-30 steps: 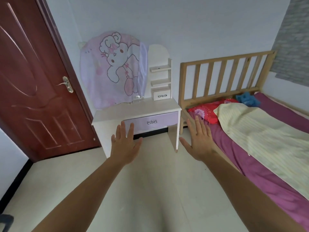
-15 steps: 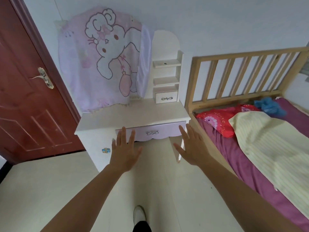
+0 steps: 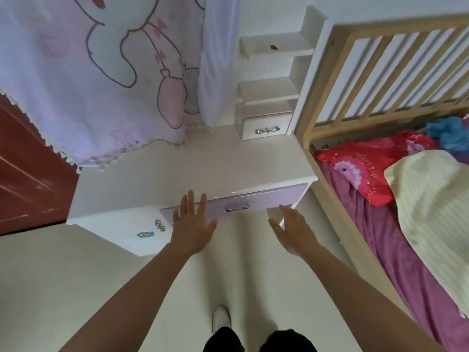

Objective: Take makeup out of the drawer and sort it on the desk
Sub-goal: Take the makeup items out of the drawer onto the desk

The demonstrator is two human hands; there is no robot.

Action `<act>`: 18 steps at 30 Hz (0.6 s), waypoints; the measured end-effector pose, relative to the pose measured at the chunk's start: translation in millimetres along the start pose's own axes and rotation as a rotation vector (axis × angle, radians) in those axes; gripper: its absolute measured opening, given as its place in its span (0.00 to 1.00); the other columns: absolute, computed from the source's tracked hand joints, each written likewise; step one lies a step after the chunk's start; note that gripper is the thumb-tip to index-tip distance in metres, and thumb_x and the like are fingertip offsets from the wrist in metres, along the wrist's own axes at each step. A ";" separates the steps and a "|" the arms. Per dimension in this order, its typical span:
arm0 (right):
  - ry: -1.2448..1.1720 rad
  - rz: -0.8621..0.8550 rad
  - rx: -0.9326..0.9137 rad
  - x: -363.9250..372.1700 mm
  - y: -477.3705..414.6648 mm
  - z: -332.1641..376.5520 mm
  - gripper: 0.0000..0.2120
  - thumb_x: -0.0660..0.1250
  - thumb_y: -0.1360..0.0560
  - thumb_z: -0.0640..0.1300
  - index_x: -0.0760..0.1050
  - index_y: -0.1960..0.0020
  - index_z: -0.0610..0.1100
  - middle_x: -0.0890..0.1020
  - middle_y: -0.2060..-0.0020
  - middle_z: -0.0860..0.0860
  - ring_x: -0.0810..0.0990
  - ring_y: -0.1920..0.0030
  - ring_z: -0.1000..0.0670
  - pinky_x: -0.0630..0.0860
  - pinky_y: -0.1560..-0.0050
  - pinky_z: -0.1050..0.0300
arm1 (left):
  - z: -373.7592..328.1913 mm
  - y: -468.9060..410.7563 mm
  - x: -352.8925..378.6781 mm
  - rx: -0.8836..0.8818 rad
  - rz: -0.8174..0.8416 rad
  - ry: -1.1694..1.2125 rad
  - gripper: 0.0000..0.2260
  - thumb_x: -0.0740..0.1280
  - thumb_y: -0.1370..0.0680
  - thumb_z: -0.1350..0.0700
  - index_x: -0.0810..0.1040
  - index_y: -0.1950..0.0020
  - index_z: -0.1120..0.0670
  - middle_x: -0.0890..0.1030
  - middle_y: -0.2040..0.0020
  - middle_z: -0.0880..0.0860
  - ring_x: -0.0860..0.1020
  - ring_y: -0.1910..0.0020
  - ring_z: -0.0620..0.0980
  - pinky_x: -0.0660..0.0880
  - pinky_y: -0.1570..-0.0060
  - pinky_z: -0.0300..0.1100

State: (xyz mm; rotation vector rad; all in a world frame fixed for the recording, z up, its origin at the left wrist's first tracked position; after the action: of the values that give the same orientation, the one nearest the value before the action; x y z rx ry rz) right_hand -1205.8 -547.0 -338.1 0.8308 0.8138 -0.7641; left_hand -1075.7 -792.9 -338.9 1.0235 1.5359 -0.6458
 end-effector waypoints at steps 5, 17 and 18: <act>-0.188 0.200 0.066 58.6 -78.5 -1.8 0.30 0.58 0.17 0.55 0.55 0.20 0.45 0.64 0.23 0.46 0.63 0.24 0.47 0.61 0.27 0.52 | 6.2 -51.1 56.6 -0.043 0.086 0.011 0.33 0.52 0.19 0.40 0.46 0.19 0.52 0.42 0.19 0.60 0.43 0.20 0.59 0.51 0.24 0.59; -1.375 0.301 0.775 175.5 -200.6 -12.2 0.12 0.62 0.19 0.39 0.71 0.35 0.42 0.74 0.47 0.46 0.76 0.45 0.44 0.78 0.48 0.50 | 16.2 -122.9 152.3 -0.110 0.023 -0.135 0.34 0.55 0.19 0.41 0.50 0.19 0.55 0.50 0.19 0.58 0.49 0.20 0.56 0.44 0.24 0.60; -1.467 0.284 0.820 181.4 -204.5 -10.1 0.05 0.61 0.19 0.38 0.74 0.45 0.42 0.74 0.52 0.47 0.74 0.47 0.44 0.78 0.47 0.49 | 18.0 -124.0 155.3 -0.120 0.016 -0.139 0.35 0.55 0.20 0.38 0.52 0.19 0.56 0.52 0.19 0.57 0.50 0.20 0.55 0.45 0.24 0.59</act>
State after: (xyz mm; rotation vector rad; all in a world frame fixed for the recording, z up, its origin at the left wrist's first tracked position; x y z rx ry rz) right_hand -1292.6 -678.3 -561.9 0.7914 -0.9664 -1.1780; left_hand -1174.7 -826.5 -508.9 0.8818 1.4258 -0.5938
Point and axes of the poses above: each hand's wrist, its own y-axis away from the middle knuckle, its own x-axis out of the palm, z = x × y, the point moved 3 cm from there along -y, towards the middle knuckle
